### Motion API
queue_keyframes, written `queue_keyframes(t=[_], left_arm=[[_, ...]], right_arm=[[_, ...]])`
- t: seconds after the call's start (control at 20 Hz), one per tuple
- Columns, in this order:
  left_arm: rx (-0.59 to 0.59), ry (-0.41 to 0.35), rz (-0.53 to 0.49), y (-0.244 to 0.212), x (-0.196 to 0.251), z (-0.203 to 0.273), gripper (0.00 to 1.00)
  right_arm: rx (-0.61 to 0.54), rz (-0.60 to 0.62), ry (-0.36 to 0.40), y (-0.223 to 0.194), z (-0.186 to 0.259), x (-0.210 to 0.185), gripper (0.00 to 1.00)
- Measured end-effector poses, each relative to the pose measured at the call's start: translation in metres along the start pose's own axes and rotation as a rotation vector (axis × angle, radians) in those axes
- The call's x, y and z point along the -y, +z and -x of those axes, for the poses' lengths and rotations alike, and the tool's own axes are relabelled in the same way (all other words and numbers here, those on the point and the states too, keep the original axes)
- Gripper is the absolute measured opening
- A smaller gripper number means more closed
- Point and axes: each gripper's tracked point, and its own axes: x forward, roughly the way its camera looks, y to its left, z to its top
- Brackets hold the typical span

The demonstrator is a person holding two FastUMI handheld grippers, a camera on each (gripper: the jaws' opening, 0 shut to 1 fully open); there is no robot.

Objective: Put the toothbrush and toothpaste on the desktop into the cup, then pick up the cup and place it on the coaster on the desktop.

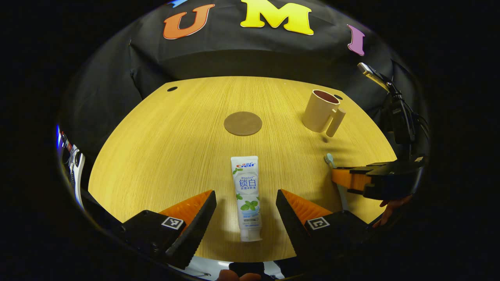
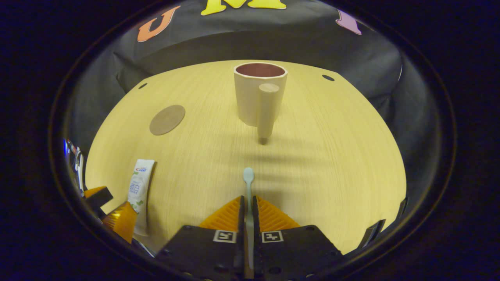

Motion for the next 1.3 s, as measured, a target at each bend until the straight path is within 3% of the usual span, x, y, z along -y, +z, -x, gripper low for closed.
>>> queue_keyframes(t=[0.45,0.55,0.7,0.75,0.8,0.95,1.05,1.1,1.15,1.2,1.3], left_arm=[[-0.096,0.023,0.045,-0.023,0.001,-0.023,0.97],[-0.094,0.028,0.035,-0.022,0.002,-0.027,0.90],[-0.112,0.019,0.030,-0.025,0.002,-0.029,0.73],[-0.119,0.022,0.028,-0.027,0.002,-0.028,0.69],[-0.116,0.023,0.024,-0.027,0.001,-0.028,0.72],[-0.118,0.031,0.023,-0.027,-0.004,-0.029,0.56],[-0.118,0.031,0.020,-0.026,-0.004,-0.028,0.53],[-0.117,0.032,0.016,-0.025,-0.004,-0.027,0.53],[-0.116,0.034,0.012,-0.024,-0.003,-0.026,0.53],[-0.117,0.035,0.010,-0.023,-0.003,-0.026,0.53],[-0.118,0.039,0.008,-0.021,-0.002,-0.023,0.53]], right_arm=[[-0.009,-0.045,0.044,0.003,0.003,0.003,0.05],[0.002,-0.039,0.049,0.005,0.006,0.002,0.05],[0.018,-0.030,0.049,0.008,0.009,0.002,0.05],[0.014,-0.027,0.049,0.008,0.009,0.002,0.05],[0.009,-0.024,0.047,0.006,0.007,0.003,0.05],[-0.004,0.004,-0.008,0.001,0.005,0.011,0.05],[-0.017,0.014,-0.005,-0.005,0.003,0.009,0.05],[-0.025,0.016,0.001,-0.007,0.005,0.008,0.09],[-0.022,0.012,-0.004,-0.005,0.004,0.008,0.25],[-0.030,0.006,-0.006,-0.006,0.004,0.009,0.29],[-0.026,0.001,-0.005,-0.008,0.001,0.008,0.25]])
